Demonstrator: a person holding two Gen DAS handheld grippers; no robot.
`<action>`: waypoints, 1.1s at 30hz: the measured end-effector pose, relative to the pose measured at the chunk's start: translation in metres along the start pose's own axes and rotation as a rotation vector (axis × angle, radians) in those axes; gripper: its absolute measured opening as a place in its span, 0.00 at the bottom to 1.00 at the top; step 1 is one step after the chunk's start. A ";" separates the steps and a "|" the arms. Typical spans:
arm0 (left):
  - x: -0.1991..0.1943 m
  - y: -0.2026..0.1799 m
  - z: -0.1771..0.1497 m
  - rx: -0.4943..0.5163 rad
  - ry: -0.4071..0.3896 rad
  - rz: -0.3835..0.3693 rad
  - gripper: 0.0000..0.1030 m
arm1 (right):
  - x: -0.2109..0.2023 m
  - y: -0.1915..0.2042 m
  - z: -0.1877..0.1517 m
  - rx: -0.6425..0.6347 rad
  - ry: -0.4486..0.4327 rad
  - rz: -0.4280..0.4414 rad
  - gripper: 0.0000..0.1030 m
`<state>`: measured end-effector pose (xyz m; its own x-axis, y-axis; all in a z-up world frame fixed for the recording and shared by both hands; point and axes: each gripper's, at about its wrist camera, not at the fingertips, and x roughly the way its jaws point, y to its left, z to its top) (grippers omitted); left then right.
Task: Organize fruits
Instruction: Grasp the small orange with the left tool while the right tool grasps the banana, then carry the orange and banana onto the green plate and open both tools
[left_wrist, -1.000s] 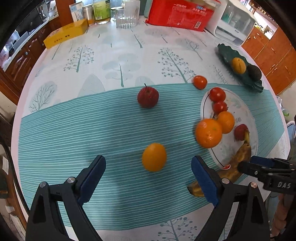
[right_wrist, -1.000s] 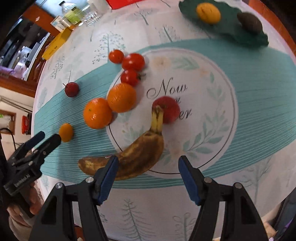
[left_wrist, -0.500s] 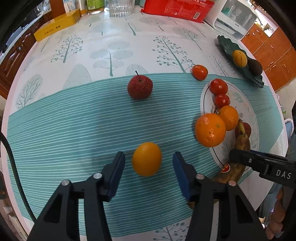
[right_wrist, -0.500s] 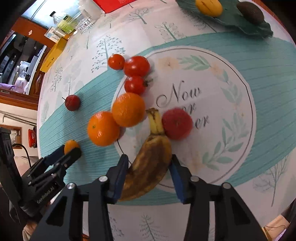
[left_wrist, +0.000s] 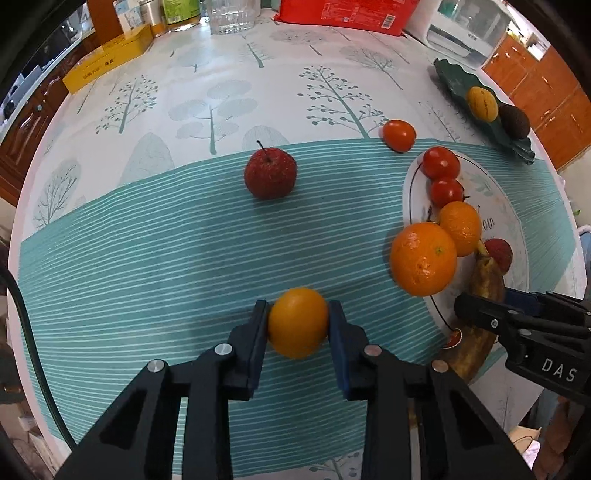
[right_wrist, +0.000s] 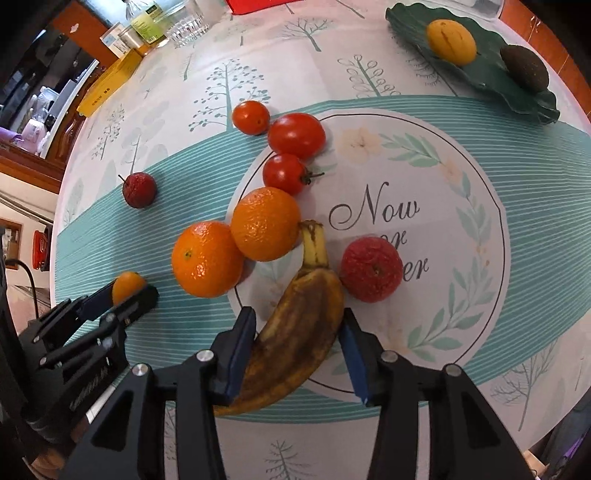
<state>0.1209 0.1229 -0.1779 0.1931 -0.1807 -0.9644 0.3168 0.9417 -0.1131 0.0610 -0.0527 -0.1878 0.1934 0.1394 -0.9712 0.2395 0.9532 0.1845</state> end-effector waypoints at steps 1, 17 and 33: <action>-0.001 0.000 0.000 -0.003 0.000 -0.006 0.28 | -0.001 -0.002 -0.001 0.002 -0.003 0.008 0.43; -0.061 -0.044 -0.006 0.096 -0.105 -0.093 0.28 | -0.075 -0.006 -0.014 -0.117 -0.216 -0.028 0.34; -0.099 -0.141 0.039 0.266 -0.176 -0.146 0.28 | -0.168 -0.082 0.015 -0.104 -0.361 -0.169 0.33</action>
<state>0.0934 -0.0036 -0.0575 0.2781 -0.3762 -0.8838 0.5794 0.7996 -0.1581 0.0229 -0.1578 -0.0376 0.4859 -0.1070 -0.8675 0.2029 0.9792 -0.0071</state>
